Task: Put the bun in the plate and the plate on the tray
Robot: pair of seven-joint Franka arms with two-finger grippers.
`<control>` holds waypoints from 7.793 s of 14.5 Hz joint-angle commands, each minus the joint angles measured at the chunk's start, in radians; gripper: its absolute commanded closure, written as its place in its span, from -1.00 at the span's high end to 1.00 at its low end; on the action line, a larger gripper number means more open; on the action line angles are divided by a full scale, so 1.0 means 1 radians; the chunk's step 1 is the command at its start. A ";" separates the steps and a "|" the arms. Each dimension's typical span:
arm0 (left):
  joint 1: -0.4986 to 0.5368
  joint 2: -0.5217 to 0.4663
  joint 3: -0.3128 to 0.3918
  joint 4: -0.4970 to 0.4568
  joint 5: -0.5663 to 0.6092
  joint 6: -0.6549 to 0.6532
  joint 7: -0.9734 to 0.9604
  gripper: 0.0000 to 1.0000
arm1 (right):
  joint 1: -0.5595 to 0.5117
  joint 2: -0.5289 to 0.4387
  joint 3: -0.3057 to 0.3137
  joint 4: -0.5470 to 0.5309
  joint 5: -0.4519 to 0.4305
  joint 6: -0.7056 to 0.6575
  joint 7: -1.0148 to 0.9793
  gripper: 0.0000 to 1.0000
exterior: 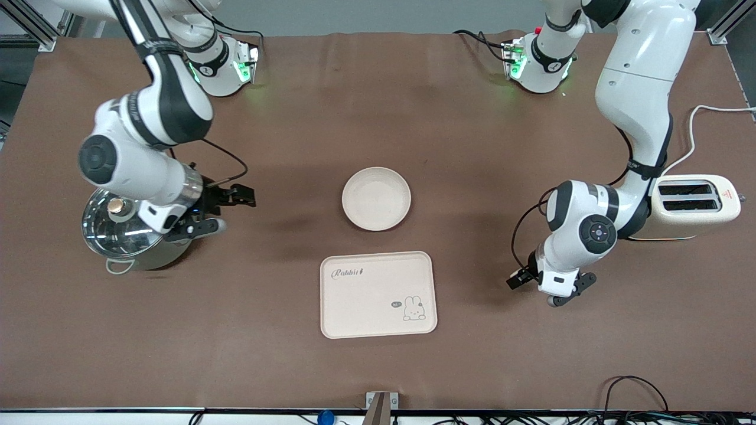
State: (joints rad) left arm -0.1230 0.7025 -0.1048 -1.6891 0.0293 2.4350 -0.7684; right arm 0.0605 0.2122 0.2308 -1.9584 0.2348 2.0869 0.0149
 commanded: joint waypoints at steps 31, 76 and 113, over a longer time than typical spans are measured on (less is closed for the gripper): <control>-0.573 -0.107 -0.058 0.028 0.009 -0.218 -0.795 1.00 | 0.424 0.318 -0.007 -0.134 0.353 0.644 0.347 0.05; 0.177 -0.857 -0.049 0.043 -0.012 -0.964 0.686 1.00 | 0.295 0.639 -0.100 0.543 0.296 0.394 0.350 -0.99; 0.175 -0.853 -0.050 0.045 -0.014 -0.958 0.684 1.00 | 0.150 0.319 -0.163 0.581 0.221 -0.144 0.346 1.00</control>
State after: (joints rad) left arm 0.0430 -0.1471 -0.1506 -1.6510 0.0325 1.4769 -0.1016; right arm 0.2603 0.6332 0.0546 -1.3226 0.4727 2.0280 0.3628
